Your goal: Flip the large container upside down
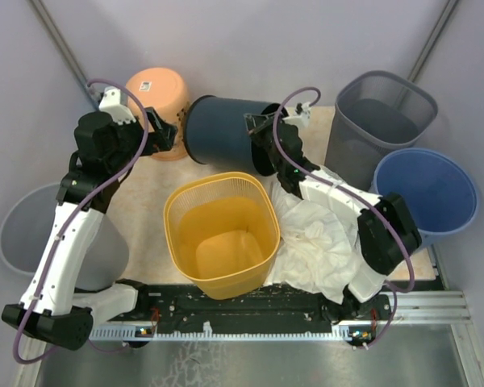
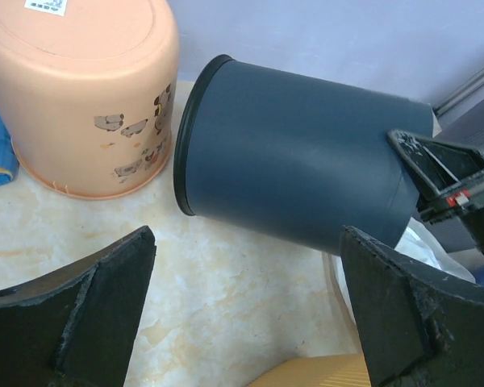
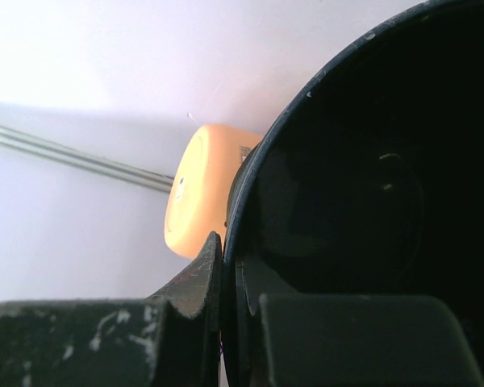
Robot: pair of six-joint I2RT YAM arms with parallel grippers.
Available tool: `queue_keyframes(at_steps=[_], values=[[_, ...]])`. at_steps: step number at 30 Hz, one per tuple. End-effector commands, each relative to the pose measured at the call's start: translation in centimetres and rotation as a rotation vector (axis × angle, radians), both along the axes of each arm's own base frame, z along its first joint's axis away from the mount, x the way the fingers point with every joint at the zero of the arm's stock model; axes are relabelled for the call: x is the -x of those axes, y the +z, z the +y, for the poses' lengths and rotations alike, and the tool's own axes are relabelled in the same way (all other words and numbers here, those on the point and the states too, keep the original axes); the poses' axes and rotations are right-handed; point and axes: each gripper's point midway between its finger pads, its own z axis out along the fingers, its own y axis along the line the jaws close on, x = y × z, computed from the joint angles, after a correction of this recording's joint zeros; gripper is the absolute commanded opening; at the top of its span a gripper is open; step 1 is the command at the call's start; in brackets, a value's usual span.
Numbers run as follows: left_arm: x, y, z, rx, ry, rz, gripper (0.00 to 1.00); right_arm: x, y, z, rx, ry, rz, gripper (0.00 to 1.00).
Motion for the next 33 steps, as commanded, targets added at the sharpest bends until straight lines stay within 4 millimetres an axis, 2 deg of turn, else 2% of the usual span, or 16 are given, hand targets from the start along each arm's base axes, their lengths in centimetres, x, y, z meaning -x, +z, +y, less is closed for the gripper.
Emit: queue_keyframes(at_steps=[1, 6, 10, 16, 23, 27, 33], values=[[-0.6, -1.4, -0.9, -0.02, -0.056, 0.037, 0.99, 2.3, 5.7, -3.5, -0.187, -0.095, -0.153, 0.0], [-2.0, -2.9, -3.4, -0.031, -0.203, 0.081, 0.99, 4.3, 2.3, -4.8, -0.157, -0.092, -0.135, 0.0], [-4.0, -3.9, -5.4, -0.042, -0.322, 0.101, 0.99, 5.8, 0.3, -5.4, -0.126, -0.067, -0.144, 0.0], [-8.0, -4.4, -5.7, 0.041, -0.417, 0.145, 1.0, 7.8, -2.7, -5.6, -0.118, -0.005, -0.144, 0.0], [-10.9, -7.6, -6.0, 0.047, -0.531, 0.164, 1.0, 8.7, -4.6, -6.2, -0.12, 0.048, -0.139, 0.0], [-12.3, -9.8, -6.4, 0.064, -0.585, 0.192, 1.0, 8.8, -5.4, -6.2, -0.098, 0.069, -0.123, 0.09], [-12.3, -11.2, -7.9, 0.106, -0.723, 0.171, 1.0, 8.9, -6.6, -6.2, -0.078, 0.103, -0.079, 0.29]])
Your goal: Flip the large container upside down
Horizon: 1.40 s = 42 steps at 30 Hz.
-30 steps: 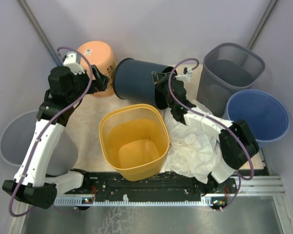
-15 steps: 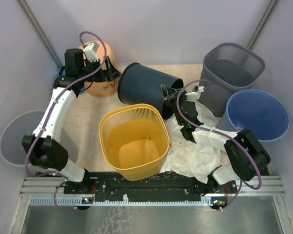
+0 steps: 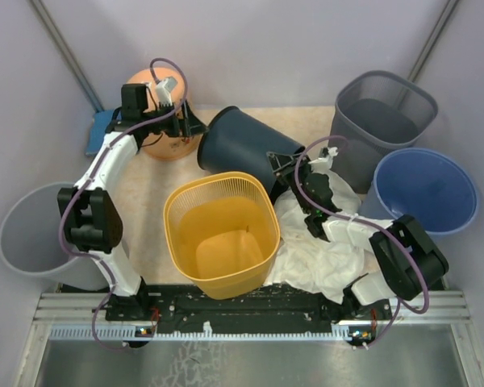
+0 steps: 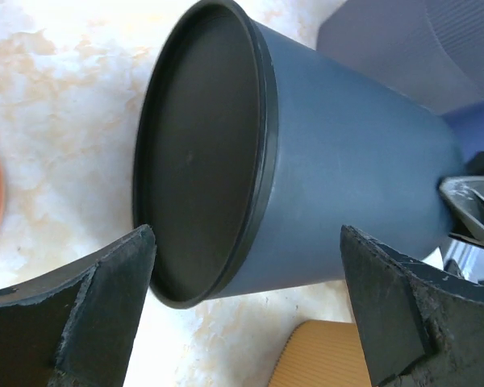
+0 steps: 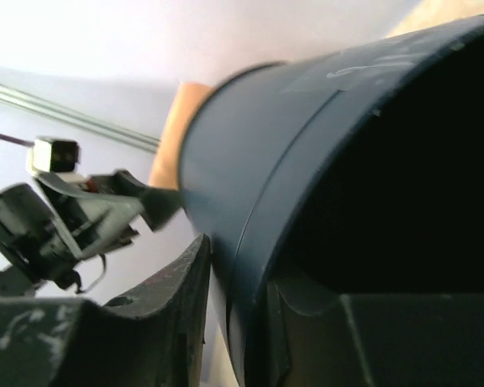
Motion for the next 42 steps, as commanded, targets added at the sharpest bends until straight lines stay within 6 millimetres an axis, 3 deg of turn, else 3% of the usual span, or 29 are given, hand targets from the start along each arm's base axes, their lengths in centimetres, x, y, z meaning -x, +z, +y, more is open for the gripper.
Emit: queue_keyframes(at_steps=[1, 9, 17, 21, 26, 27, 35, 42], values=[[-0.1, 1.6, -1.4, 0.069, -0.15, -0.095, 1.0, 0.8, 0.3, 0.3, 0.024, 0.062, -0.009, 0.32], [0.4, 0.7, -2.9, 0.167, -0.28, -0.059, 0.98, 1.2, -1.2, -0.4, 0.039, 0.066, 0.028, 0.4], [1.4, 0.9, -4.6, 0.195, -0.361, -0.057, 0.71, 1.1, -1.6, -0.1, 0.033, 0.077, 0.04, 0.41], [1.8, 0.6, -5.9, 0.185, -0.383, -0.047, 0.47, 1.1, -1.9, 0.4, 0.02, 0.099, 0.045, 0.41], [2.1, 0.2, -6.6, 0.18, -0.387, -0.03, 0.04, 0.6, -2.6, 1.9, 0.033, 0.158, 0.071, 0.41], [2.1, 0.6, -6.6, 0.182, -0.382, -0.036, 0.0, 0.5, -2.9, 2.2, 0.035, 0.171, 0.08, 0.41], [1.3, 6.8, -5.7, 0.102, -0.309, -0.183, 0.0, -0.1, -4.7, 3.1, 0.044, 0.199, 0.125, 0.42], [0.7, 12.4, -4.6, 0.058, -0.242, -0.317, 0.0, -0.7, -4.4, 3.0, 0.082, 0.187, 0.127, 0.57]])
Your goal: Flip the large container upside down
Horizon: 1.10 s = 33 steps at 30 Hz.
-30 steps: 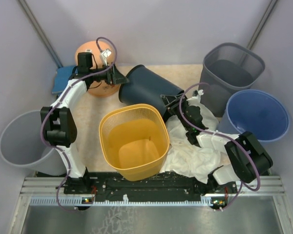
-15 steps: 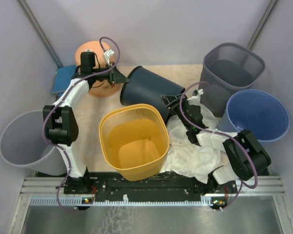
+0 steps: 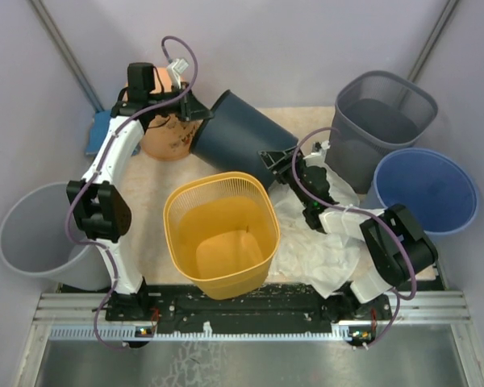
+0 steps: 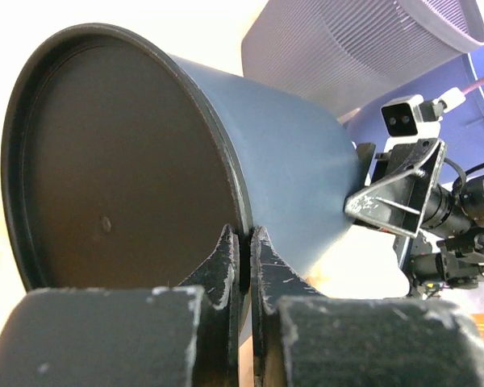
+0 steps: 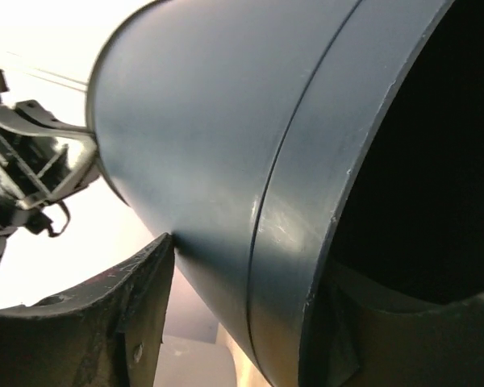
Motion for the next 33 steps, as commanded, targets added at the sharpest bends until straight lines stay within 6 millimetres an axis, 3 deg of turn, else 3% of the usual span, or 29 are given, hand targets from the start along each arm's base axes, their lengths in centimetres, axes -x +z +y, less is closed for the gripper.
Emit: queue_keyframes(at_steps=[1, 11, 21, 27, 33], values=[[0.8, 8.6, 0.1, 0.0, 0.015, -0.261, 0.0, 0.0, -1.3, 1.1, 0.077, 0.043, 0.036, 0.59], [2.1, 13.6, 0.4, 0.026, 0.028, -0.403, 0.0, 0.6, -0.9, 0.0, 0.146, 0.02, 0.033, 0.64], [2.9, 15.8, 0.0, 0.047, 0.017, -0.467, 0.0, 1.2, -1.4, -1.0, 0.205, 0.0, 0.028, 0.65], [3.8, 15.0, -2.6, 0.016, -0.017, -0.48, 0.0, 1.4, -2.3, -0.2, 0.231, 0.047, 0.031, 0.65], [5.3, 13.7, -4.6, -0.002, -0.033, -0.488, 0.0, 2.1, -5.9, -0.4, 0.31, 0.071, 0.177, 0.65]])
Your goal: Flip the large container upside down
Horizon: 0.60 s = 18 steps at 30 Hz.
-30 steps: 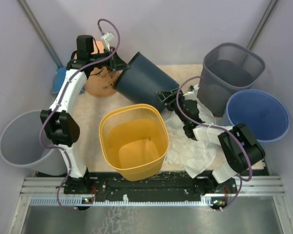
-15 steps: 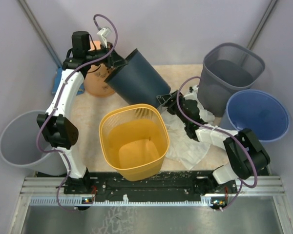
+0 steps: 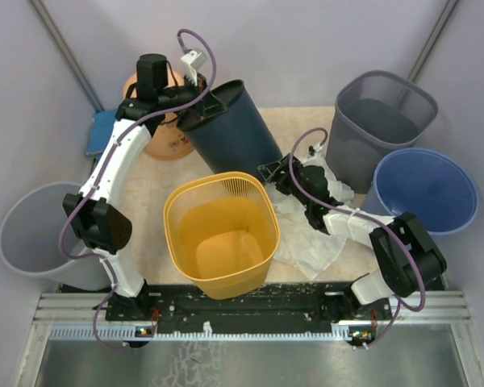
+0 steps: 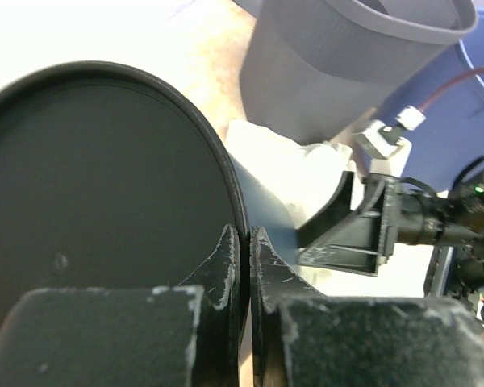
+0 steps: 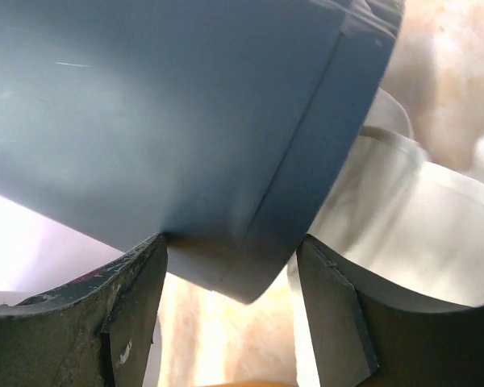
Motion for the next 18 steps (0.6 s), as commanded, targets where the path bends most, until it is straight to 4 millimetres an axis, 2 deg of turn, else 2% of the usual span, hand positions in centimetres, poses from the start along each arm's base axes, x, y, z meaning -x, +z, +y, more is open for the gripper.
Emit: queue_keyframes(at_steps=[1, 4, 7, 11, 15, 18], values=[[3.4, 7.6, -1.1, 0.071, -0.061, -0.249, 0.0, 0.6, -2.3, -0.2, 0.072, 0.008, 0.098, 0.65], [4.2, 8.5, -1.8, 0.079, -0.085, -0.271, 0.0, 1.5, -3.3, -1.6, 0.092, -0.045, 0.154, 0.65], [4.7, 9.1, -2.5, 0.086, -0.103, -0.284, 0.0, 2.6, -4.5, -3.8, 0.147, -0.127, 0.219, 0.65], [5.3, 8.8, -2.8, 0.082, -0.121, -0.282, 0.0, 3.6, -5.2, -6.2, 0.225, -0.204, 0.268, 0.66], [5.4, 8.4, -2.9, 0.074, -0.126, -0.289, 0.0, 4.5, -5.2, -7.5, 0.275, -0.229, 0.283, 0.68], [5.4, 8.6, -2.9, 0.074, -0.126, -0.296, 0.0, 4.7, -3.8, -7.9, 0.313, -0.219, 0.242, 0.71]])
